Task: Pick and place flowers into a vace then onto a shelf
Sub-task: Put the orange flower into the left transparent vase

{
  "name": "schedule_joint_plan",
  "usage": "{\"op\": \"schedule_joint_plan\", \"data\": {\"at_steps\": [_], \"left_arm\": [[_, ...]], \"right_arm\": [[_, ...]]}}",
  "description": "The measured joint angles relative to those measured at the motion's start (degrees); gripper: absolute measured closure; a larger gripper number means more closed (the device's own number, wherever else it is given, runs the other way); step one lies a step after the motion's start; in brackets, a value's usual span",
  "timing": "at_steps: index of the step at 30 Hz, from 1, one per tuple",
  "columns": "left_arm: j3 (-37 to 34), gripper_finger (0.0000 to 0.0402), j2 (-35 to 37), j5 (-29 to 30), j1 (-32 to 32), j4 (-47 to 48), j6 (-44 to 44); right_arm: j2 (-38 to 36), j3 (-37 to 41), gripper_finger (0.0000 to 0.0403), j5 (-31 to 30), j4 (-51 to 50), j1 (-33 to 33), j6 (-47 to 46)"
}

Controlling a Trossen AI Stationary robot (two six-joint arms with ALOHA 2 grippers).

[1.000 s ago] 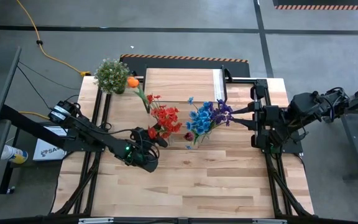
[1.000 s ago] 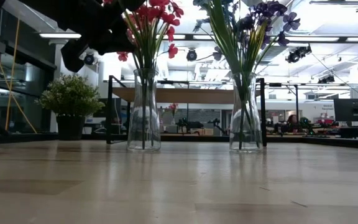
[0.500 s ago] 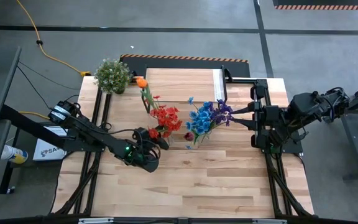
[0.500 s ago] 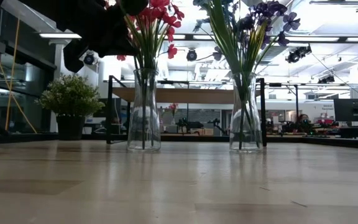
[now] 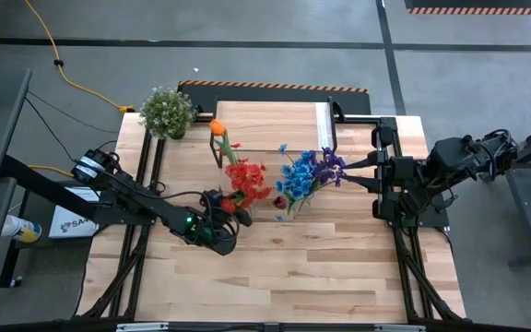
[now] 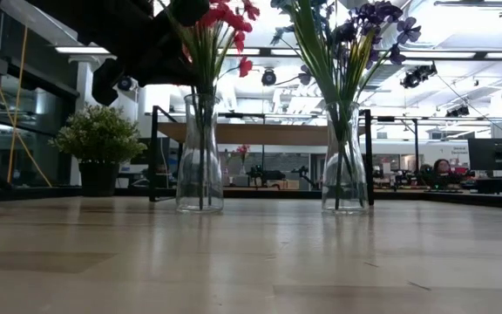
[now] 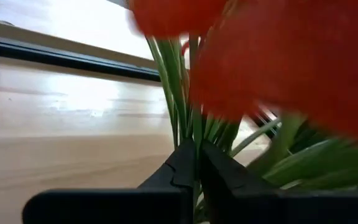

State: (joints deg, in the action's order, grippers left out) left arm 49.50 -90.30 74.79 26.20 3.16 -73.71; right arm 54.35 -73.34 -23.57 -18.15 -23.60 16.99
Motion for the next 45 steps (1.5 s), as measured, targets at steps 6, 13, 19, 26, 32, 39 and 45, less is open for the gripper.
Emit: {"op": "schedule_joint_plan", "data": {"at_steps": [6, 13, 19, 26, 32, 39, 45], "left_arm": [[0.00, 0.0364, 0.00, -1.84, 0.05, -0.01, 1.44], [0.00, 0.0319, -0.02, -4.00, 0.06, 1.34, 2.70], [0.00, 0.0282, -0.02, -3.98, 0.06, 3.41, 2.99], [-0.02, 0.0257, -0.02, -5.03, 0.08, 5.32, 3.56], [-0.01, 0.0243, 0.08, -6.46, 0.08, 7.68, 4.70], [0.00, 0.0227, 1.17, -7.48, 0.73, 12.51, 4.92], [-0.02, 0.0218, 4.35, -10.43, 2.04, 16.97, 4.28]], "right_arm": [[0.00, 0.00, 0.0336, 0.00, 0.00, 0.01, 0.02], [0.00, 0.00, 0.0336, 0.00, -0.02, -0.01, 0.00], [0.00, 0.00, 0.0336, 0.00, -0.02, -0.01, 0.02], [0.00, 0.00, 0.0336, 0.00, -0.02, 0.00, 0.02], [0.00, 0.00, 0.0336, 0.00, -0.02, -0.01, 0.02], [0.00, 0.00, 0.0336, -0.02, -0.04, -0.01, 0.02], [0.00, 0.00, 0.0336, -0.04, -0.04, -0.01, 0.02]]}}
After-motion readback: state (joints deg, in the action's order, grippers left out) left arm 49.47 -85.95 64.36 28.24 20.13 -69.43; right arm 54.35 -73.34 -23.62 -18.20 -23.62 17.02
